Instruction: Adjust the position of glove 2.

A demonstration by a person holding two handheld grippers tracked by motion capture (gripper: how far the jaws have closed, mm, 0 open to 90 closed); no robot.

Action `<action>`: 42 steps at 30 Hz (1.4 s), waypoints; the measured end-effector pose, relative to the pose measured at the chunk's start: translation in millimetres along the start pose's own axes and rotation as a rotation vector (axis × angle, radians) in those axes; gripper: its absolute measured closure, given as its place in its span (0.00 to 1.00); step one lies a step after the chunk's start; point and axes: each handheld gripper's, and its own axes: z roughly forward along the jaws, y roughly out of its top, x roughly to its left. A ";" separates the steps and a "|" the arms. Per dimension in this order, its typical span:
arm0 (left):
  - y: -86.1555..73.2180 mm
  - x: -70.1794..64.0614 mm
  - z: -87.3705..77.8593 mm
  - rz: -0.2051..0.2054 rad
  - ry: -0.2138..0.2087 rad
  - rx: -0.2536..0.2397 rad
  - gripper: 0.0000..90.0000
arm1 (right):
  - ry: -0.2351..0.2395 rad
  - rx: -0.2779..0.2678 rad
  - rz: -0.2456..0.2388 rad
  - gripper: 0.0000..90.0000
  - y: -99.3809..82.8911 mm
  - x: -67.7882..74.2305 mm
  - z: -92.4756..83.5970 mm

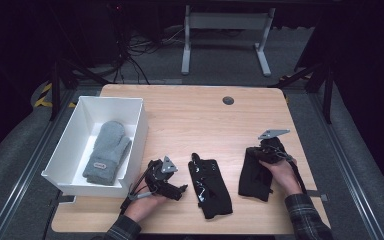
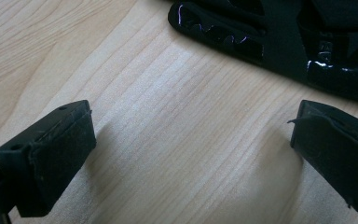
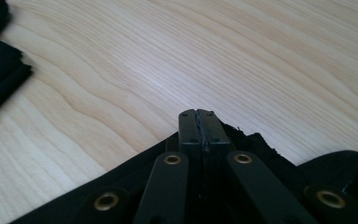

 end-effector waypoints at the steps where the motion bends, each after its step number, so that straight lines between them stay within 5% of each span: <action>1: 0.0 0.0 0.0 0.000 0.000 0.000 0.00 | 0.009 0.000 -0.012 1.00 2.0 3.2 2.2; 11: 0.0 0.0 0.0 0.000 0.000 0.000 0.00 | 0.061 0.003 -0.090 1.00 12.9 29.4 11.9; 20: 0.0 0.0 0.0 0.000 0.000 0.000 0.00 | 0.063 -0.067 -0.081 1.00 -1.2 24.8 -26.4; 25: 0.0 0.0 0.0 0.000 0.000 0.000 0.00 | 0.046 -0.043 -0.064 1.00 -20.4 18.0 -39.3; 30: 0.0 0.0 0.0 0.000 0.000 0.000 0.00 | 0.046 0.036 -0.071 1.00 -34.6 17.6 -31.6; 32: 0.0 0.0 0.0 0.000 0.000 0.000 0.00 | 0.053 0.029 -0.061 1.00 -35.5 17.9 -31.5; 42: 0.1 0.2 -0.1 0.003 0.003 0.001 0.00 | 0.093 0.046 -0.120 1.00 -29.0 42.3 -25.5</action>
